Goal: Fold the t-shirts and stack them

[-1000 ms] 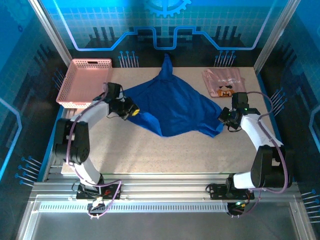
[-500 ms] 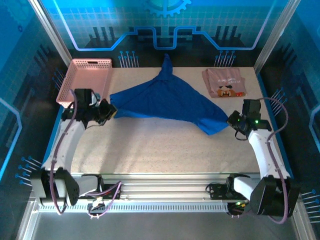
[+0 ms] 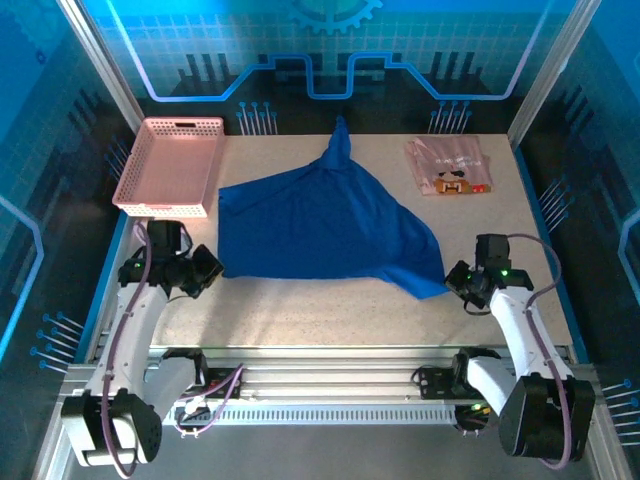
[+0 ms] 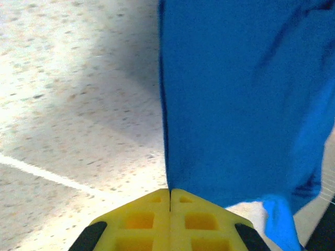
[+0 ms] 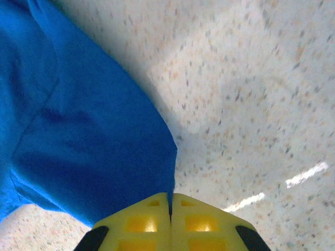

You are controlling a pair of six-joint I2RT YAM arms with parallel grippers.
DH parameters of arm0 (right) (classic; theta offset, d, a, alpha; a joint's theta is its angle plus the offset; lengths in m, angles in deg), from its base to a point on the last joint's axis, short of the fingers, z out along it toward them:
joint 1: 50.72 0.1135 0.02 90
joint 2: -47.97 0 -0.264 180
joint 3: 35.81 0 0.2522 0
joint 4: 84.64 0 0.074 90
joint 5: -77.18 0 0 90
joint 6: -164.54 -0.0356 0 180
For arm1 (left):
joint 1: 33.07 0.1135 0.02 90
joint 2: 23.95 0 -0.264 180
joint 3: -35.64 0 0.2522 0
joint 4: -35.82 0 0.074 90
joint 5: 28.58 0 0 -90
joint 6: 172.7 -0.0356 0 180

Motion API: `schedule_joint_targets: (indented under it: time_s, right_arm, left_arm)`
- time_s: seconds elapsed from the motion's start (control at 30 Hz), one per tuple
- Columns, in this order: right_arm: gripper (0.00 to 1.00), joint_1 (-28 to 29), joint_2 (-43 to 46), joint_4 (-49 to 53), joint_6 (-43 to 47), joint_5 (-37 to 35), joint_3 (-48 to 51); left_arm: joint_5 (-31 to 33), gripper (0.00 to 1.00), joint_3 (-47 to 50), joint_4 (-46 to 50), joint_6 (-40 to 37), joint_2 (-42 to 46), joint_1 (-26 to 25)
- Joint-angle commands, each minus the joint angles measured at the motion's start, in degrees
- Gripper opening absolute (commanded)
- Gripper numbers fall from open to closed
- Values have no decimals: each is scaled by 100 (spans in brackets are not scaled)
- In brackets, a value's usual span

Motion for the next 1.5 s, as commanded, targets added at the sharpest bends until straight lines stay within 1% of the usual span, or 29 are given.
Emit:
schedule_joint_targets:
  time_s: [0.0, 0.17, 0.27, 0.33, 0.47, 0.57, 0.63, 0.73, 0.83, 0.97, 1.03, 1.13, 1.17, 1.23, 1.3, 1.37, 1.47]
  right_arm:
    - [0, 204, 37, 103, -80, 135, 136]
    - [0, 224, -197, 86, -60, 153, -87]
    - [0, 224, -289, -166, -90, 419, -246]
    - [0, 244, -287, -408, -201, 497, -316]
    - [0, 242, -419, -488, -369, 335, -524]
    - [0, 242, -513, -315, -340, 175, -626]
    - [0, 242, -519, -224, -354, 146, -630]
    - [0, 242, -500, -240, -362, 285, -652]
    - [0, 242, -527, -210, -294, 400, -846]
    - [0, 242, -401, 88, -236, 334, -1015]
    - [0, 242, -322, 138, -265, 405, -996]
    - [0, 237, -307, 65, -423, 669, -1080]
    - [0, 242, -299, 12, -484, 765, -1181]
    - [0, 233, -157, -265, -598, 1014, -1353]
    - [0, 242, 97, -518, -742, 1131, -1616]
    - [0, 242, 263, -389, -774, 1033, -2086]
    - [0, 242, 499, -118, -710, 994, -2717]
  left_arm:
    - [405, 0, 247, 403, -92, 165, 121]
    - [414, 0, 269, 161, -17, -85, 237]
    - [103, 0, 102, -311, 30, -253, 223]
    - [37, 0, -134, -535, 7, -404, 214]
    - [-85, 0, -571, -724, -107, -1215, 214]
    - [-5, 0, -589, -878, 5, -1501, 221]
    - [83, 0, -512, -904, 90, -1486, 229]
    - [106, 0, -394, -989, 180, -1323, 275]
    - [66, 0, -561, -982, 165, -1240, 275]
    - [229, 0, -794, -688, 79, -1155, 299]
    - [151, 0, -669, -756, 157, -1108, 400]
    - [-86, 0, -692, -1012, 208, -1172, 392]
    - [-182, 0, -814, -1140, 207, -1216, 361]
    - [-172, 0, -1285, -1222, 124, -1346, 253]
    - [-154, 0, -1984, -1240, -24, -1533, 156]
    - [-220, 0, -2627, -1319, -72, -1618, 119]
    - [-269, 0, -3403, -1571, -90, -1516, 81]
